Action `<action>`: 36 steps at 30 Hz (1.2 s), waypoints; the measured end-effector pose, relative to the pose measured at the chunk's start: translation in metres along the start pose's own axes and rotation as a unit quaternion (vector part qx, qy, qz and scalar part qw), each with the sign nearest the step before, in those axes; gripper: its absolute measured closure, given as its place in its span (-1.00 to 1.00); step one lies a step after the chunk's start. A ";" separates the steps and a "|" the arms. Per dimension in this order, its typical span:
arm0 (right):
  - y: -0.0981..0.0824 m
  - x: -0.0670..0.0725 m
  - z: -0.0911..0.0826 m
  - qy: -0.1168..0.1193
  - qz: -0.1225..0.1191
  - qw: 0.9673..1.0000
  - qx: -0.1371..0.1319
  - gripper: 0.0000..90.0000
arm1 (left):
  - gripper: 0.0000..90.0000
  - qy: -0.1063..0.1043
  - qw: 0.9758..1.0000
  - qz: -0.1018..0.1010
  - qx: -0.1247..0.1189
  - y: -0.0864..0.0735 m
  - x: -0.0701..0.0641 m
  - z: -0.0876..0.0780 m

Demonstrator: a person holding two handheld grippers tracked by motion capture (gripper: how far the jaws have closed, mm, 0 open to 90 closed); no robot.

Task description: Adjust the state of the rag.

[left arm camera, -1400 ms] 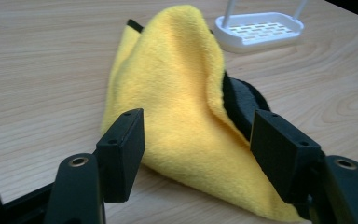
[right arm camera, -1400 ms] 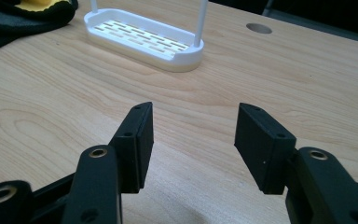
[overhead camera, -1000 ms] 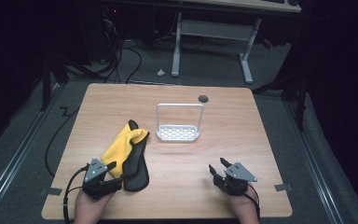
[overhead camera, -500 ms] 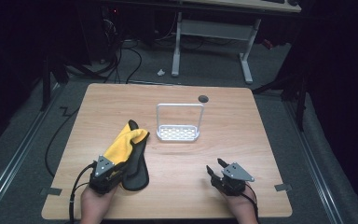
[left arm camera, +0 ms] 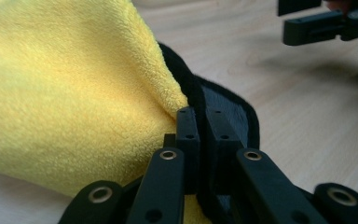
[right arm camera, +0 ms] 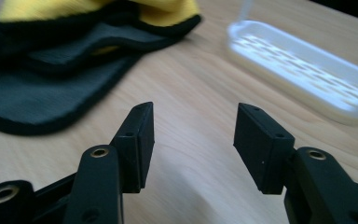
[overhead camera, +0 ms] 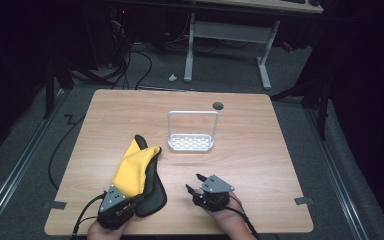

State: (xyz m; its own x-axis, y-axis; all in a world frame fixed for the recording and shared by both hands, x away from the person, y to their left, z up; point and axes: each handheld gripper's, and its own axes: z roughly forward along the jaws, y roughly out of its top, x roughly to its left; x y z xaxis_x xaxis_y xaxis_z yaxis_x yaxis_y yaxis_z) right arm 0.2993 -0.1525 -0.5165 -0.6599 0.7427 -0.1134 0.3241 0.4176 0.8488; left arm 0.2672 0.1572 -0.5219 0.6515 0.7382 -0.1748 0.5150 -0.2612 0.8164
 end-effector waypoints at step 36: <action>0.008 0.059 0.025 0.100 -0.058 0.989 0.094 0.89 | -0.14 0.007 0.999 0.031 -0.012 0.060 0.014 0.019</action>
State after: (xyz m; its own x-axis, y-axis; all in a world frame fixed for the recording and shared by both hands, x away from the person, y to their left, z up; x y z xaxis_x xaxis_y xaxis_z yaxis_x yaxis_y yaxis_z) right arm 0.2800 -0.0924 -0.5297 -0.8146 0.5738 -0.0845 0.3464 0.5981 0.7227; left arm 0.3177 0.1403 -0.4858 0.6742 0.7293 -0.1162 0.4604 -0.2920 0.8383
